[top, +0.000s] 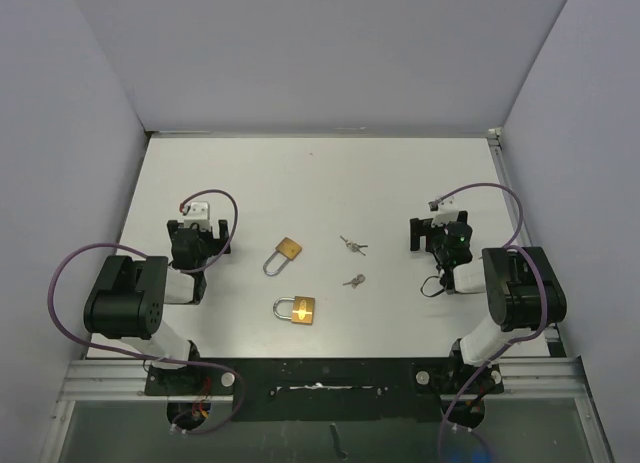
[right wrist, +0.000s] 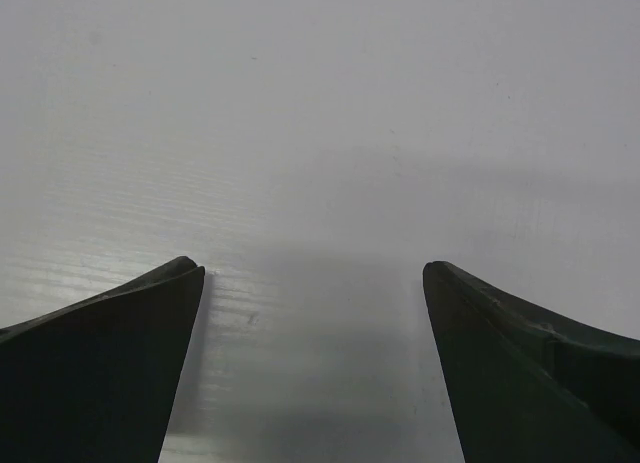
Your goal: Unlock with the key
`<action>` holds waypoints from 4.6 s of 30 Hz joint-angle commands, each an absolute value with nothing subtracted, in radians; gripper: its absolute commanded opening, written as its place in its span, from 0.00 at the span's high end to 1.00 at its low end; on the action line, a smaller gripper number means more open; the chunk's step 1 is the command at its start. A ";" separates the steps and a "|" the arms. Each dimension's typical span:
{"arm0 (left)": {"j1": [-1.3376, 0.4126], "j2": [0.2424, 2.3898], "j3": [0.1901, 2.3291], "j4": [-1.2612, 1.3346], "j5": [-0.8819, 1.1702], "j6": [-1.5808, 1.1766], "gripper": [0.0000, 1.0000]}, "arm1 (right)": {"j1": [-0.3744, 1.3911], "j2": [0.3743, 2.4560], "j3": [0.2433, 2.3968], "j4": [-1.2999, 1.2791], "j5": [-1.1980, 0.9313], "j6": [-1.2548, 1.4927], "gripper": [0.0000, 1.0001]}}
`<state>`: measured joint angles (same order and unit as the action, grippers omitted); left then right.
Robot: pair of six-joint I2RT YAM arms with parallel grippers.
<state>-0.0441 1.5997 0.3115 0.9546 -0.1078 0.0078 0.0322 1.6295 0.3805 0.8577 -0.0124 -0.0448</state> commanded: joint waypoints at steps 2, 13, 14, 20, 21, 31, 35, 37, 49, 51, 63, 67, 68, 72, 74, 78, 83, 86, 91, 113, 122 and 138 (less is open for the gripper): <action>-0.038 1.606 0.344 0.993 -0.108 0.001 0.02 | 0.026 1.625 0.398 0.900 -0.018 -0.056 0.02; -0.038 1.606 0.344 0.992 -0.108 0.000 0.02 | 0.027 1.626 0.399 0.899 -0.020 -0.055 0.02; -0.038 1.606 0.344 0.992 -0.108 0.000 0.02 | 0.026 1.626 0.399 0.899 -0.020 -0.055 0.02; -0.039 1.606 0.344 0.993 -0.108 0.001 0.02 | 0.026 1.626 0.399 0.900 -0.020 -0.055 0.02; -0.039 1.606 0.344 0.993 -0.107 0.000 0.02 | 0.026 1.626 0.399 0.899 -0.020 -0.055 0.02; -0.018 1.606 0.351 0.978 -0.073 -0.008 0.02 | 0.026 1.626 0.400 0.899 -0.020 -0.055 0.02; -0.020 1.604 0.348 0.981 -0.079 -0.005 0.02 | 0.037 1.614 0.390 0.910 0.071 -0.042 0.02; -0.023 1.598 0.353 0.970 -0.089 0.001 0.02 | 0.047 1.557 0.395 0.862 0.146 -0.018 0.02; -0.241 1.291 0.581 0.500 -0.168 -0.003 0.02 | 0.209 1.260 0.699 0.145 0.159 0.129 0.02; -0.240 1.227 0.613 0.425 -0.107 -0.103 0.02 | 0.226 1.229 0.740 0.053 0.112 0.132 0.02; -0.238 1.023 0.589 0.396 0.143 -0.297 0.02 | 0.433 1.283 0.891 -0.266 0.086 0.094 0.05; -0.233 1.035 0.585 0.409 0.182 -0.343 0.02 | 0.515 1.362 0.940 -0.274 0.125 0.087 0.12; -0.234 1.041 0.587 0.409 0.198 -0.349 0.02 | 0.529 1.378 0.946 -0.268 0.130 0.086 0.14; -0.237 1.060 0.598 0.397 0.230 -0.377 0.02 | 0.575 1.467 0.994 -0.279 0.130 0.084 0.25; -0.239 1.061 0.593 0.402 0.236 -0.385 0.02 | 0.600 1.518 1.030 -0.303 0.138 0.080 0.30; -0.242 1.061 0.589 0.392 0.243 -0.387 0.02 | 0.648 1.598 1.080 -0.315 0.169 0.074 0.38; -0.245 1.067 0.589 0.361 0.239 -0.385 0.02 | 0.666 1.680 1.133 -0.323 0.166 0.074 0.54; -0.248 1.070 0.588 0.352 0.239 -0.384 0.02 | 0.672 1.729 1.171 -0.343 0.167 0.072 0.58; -0.252 1.079 0.590 0.341 0.232 -0.380 0.02 | 0.680 1.796 1.218 -0.365 0.170 0.069 0.63; -0.258 1.093 0.594 0.324 0.219 -0.364 0.02 | 0.683 1.873 1.250 -0.417 0.214 0.072 0.83; -0.260 1.095 0.592 0.322 0.223 -0.362 0.02 | 0.680 1.873 1.268 -0.420 0.241 0.073 0.99; -0.392 1.105 0.522 0.501 0.219 -0.347 0.02 | 0.507 1.579 1.197 -0.252 -0.169 0.262 1.00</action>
<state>-0.3500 1.0946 0.5453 0.3519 0.2203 -0.3588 0.5575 1.6718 1.2186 -0.3626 -0.0025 0.1673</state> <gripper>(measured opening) 0.977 0.022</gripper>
